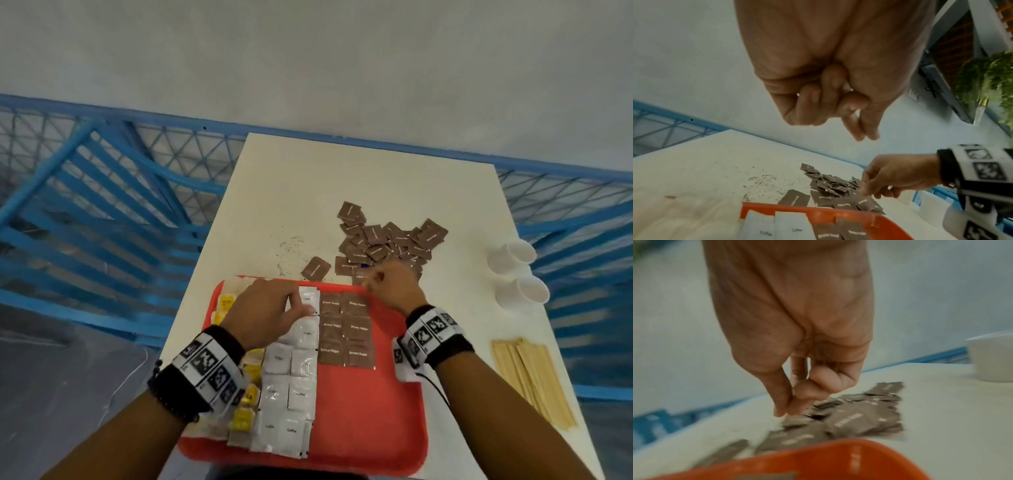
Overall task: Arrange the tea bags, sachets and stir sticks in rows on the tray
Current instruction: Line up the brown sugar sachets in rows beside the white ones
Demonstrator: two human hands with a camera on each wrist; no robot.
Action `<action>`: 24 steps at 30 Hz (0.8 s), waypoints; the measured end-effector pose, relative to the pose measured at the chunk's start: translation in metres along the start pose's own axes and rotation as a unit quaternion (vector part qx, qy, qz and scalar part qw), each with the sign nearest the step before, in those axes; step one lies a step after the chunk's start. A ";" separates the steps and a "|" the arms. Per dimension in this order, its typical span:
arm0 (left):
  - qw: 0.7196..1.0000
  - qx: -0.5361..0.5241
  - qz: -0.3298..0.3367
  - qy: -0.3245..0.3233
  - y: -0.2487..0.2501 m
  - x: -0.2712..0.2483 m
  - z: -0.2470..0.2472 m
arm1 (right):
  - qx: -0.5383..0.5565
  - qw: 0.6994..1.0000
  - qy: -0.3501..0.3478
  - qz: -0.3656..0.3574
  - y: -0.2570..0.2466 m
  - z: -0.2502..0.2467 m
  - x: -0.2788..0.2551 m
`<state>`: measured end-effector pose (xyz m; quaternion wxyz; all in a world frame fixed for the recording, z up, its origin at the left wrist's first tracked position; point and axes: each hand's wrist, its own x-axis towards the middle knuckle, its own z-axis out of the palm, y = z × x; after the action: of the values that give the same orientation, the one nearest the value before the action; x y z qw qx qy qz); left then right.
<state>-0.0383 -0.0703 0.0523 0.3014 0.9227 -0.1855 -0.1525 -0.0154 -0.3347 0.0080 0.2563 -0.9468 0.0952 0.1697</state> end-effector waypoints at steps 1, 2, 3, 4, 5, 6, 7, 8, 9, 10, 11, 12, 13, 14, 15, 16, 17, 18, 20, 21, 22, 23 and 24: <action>1.000 0.009 0.005 0.003 0.002 0.015 0.000 | -0.023 0.999 0.016 0.020 0.012 -0.003 0.015; 1.000 0.021 0.006 0.000 0.002 0.029 0.002 | -0.029 0.999 0.028 0.034 0.019 -0.006 0.026; 0.999 0.031 0.000 -0.008 0.000 0.043 0.006 | -0.032 0.998 0.031 0.040 0.024 -0.006 0.036; 0.999 0.042 -0.009 -0.015 -0.001 0.057 0.009 | -0.040 0.998 0.030 0.040 0.027 -0.006 0.044; 0.998 0.052 -0.018 -0.023 -0.002 0.071 0.012 | -0.052 0.998 0.024 0.034 0.027 -0.005 0.052; 0.997 0.065 -0.023 -0.035 -0.003 0.086 0.014 | -0.064 0.997 0.012 0.027 0.026 -0.003 0.058; 0.995 0.080 -0.026 -0.048 -0.004 0.100 0.016 | -0.077 0.997 -0.004 0.014 0.025 -0.002 0.064; 0.993 0.096 -0.031 -0.058 -0.005 0.112 0.017 | -0.095 0.995 -0.021 0.002 0.023 0.002 0.069; 0.991 0.114 -0.036 -0.064 -0.006 0.124 0.019 | -0.118 0.992 -0.038 -0.009 0.024 0.006 0.075; 0.988 0.132 -0.044 -0.070 -0.008 0.135 0.021 | -0.140 0.989 -0.052 -0.016 0.024 0.009 0.078; 0.984 0.151 -0.053 -0.082 -0.012 0.145 0.023 | -0.162 0.985 -0.058 -0.019 0.024 0.012 0.079; 0.979 0.168 -0.061 -0.096 -0.015 0.154 0.026 | -0.182 0.981 -0.059 -0.016 0.024 0.014 0.082; 0.974 0.184 -0.067 -0.115 -0.019 0.162 0.029 | -0.193 0.979 -0.059 -0.013 0.024 0.016 0.083; 0.969 0.195 -0.071 -0.133 -0.022 0.168 0.032 | -0.199 0.978 -0.061 -0.007 0.024 0.017 0.084; 0.966 0.201 -0.073 -0.148 -0.026 0.174 0.035 | -0.199 0.978 -0.065 -0.005 0.025 0.018 0.086; 0.964 0.201 -0.075 -0.159 -0.028 0.179 0.039 | -0.194 0.979 -0.070 -0.005 0.026 0.017 0.088; 0.962 0.199 -0.078 -0.169 -0.030 0.180 0.043 | -0.175 0.981 -0.078 -0.005 0.027 0.016 0.087; 0.962 0.194 -0.077 -0.175 -0.031 0.183 0.047 | -0.152 0.985 -0.087 -0.005 0.028 0.012 0.090; 0.962 0.193 -0.069 -0.180 -0.034 0.188 0.052 | -0.096 0.990 -0.104 0.001 0.028 -0.005 0.095; 0.962 0.194 -0.065 -0.180 -0.034 0.190 0.054 | -0.072 0.992 -0.102 0.002 0.028 -0.016 0.099; 0.962 0.195 -0.062 -0.180 -0.034 0.192 0.055 | -0.056 0.994 -0.093 0.005 0.029 -0.028 0.105; 0.961 0.195 -0.063 -0.184 -0.035 0.194 0.055 | -0.036 0.997 -0.075 0.009 0.030 -0.038 0.112; 0.960 0.196 -0.064 -0.190 -0.035 0.196 0.056 | -0.006 0.999 -0.050 0.021 0.031 -0.047 0.121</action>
<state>0.1221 -0.1569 -0.0460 0.0638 0.9278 -0.2058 -0.3046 0.1012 -0.3967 -0.0133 0.2513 -0.9366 0.1011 0.2223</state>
